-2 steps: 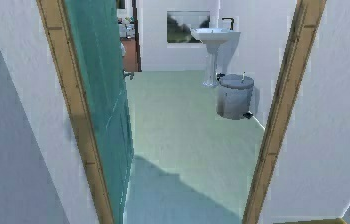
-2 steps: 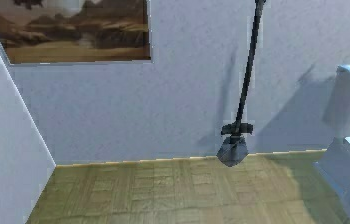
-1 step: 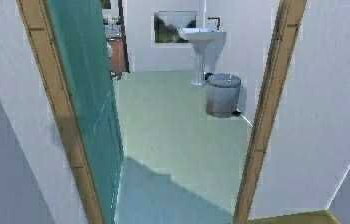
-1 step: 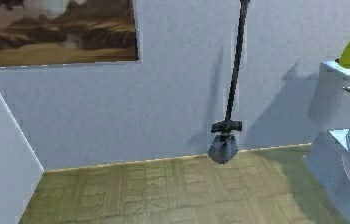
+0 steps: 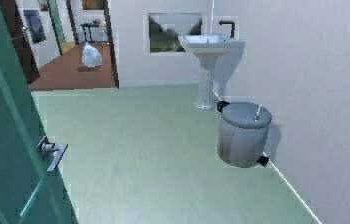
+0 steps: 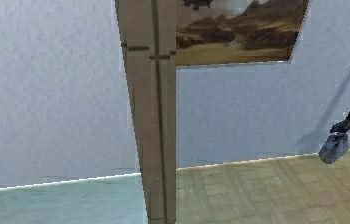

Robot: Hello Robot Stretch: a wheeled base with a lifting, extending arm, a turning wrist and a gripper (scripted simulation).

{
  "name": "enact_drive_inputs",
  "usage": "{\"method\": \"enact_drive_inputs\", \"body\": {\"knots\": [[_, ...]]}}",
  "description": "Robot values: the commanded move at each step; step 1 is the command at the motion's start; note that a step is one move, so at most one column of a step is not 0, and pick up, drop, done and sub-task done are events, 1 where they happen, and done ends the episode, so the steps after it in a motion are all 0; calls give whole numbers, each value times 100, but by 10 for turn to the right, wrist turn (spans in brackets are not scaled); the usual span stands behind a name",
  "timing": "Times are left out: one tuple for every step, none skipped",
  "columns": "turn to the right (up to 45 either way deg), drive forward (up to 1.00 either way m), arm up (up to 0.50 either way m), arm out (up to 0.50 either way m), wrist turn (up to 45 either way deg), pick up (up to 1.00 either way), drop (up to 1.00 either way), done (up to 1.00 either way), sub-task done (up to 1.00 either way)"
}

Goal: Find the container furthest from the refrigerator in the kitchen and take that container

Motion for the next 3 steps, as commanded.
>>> {"method": "enact_drive_inputs", "body": {"knots": [[30,0,0,0,0,0,0,0,0],[0,35,0,0,0,0,0,0,0],[0,90,0,0,0,0,0,0,0]]}}
